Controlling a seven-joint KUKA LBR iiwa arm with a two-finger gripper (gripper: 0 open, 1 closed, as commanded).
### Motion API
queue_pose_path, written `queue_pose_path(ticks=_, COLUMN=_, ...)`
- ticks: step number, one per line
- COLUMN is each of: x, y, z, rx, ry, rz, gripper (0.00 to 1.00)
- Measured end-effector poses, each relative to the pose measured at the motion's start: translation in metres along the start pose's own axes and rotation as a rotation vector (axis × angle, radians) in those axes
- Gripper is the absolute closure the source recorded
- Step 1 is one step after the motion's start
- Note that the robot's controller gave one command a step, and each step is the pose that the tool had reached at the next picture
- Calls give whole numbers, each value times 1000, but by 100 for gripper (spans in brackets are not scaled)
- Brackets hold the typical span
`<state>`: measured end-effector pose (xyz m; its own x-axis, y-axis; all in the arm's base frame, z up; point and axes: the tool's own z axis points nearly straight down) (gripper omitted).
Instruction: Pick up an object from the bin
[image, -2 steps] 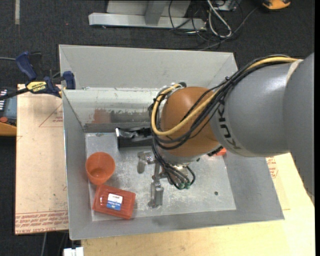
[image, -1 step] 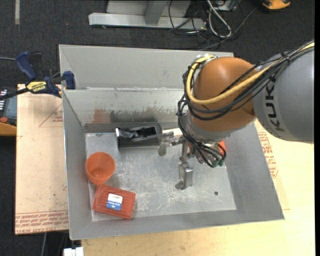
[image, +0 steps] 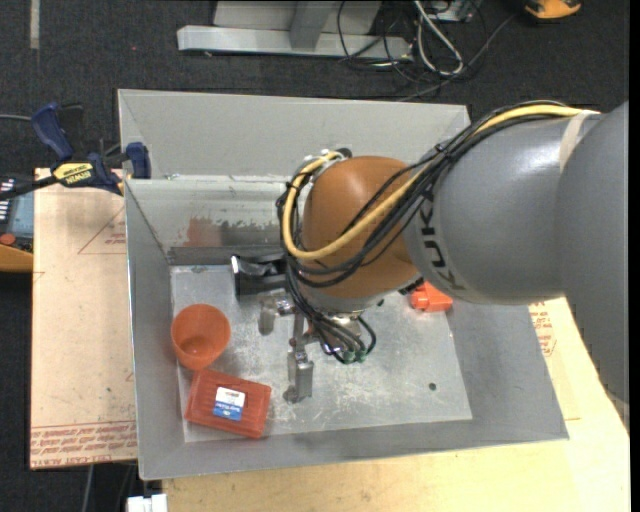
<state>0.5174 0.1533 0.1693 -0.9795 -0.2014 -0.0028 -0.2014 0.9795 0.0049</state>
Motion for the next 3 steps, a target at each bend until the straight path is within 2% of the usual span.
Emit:
queue_pose_path(ticks=1, x=19, y=-44, z=-67, rx=7, ry=-7, rz=-22, gripper=0)
queue_pose_path(ticks=2, x=3, y=22, z=16, rx=1, ry=-4, rz=-87, gripper=0)
queue_pose_path(ticks=3, x=-2, y=-45, z=-72, rx=5, ry=-11, rz=15, gripper=0)
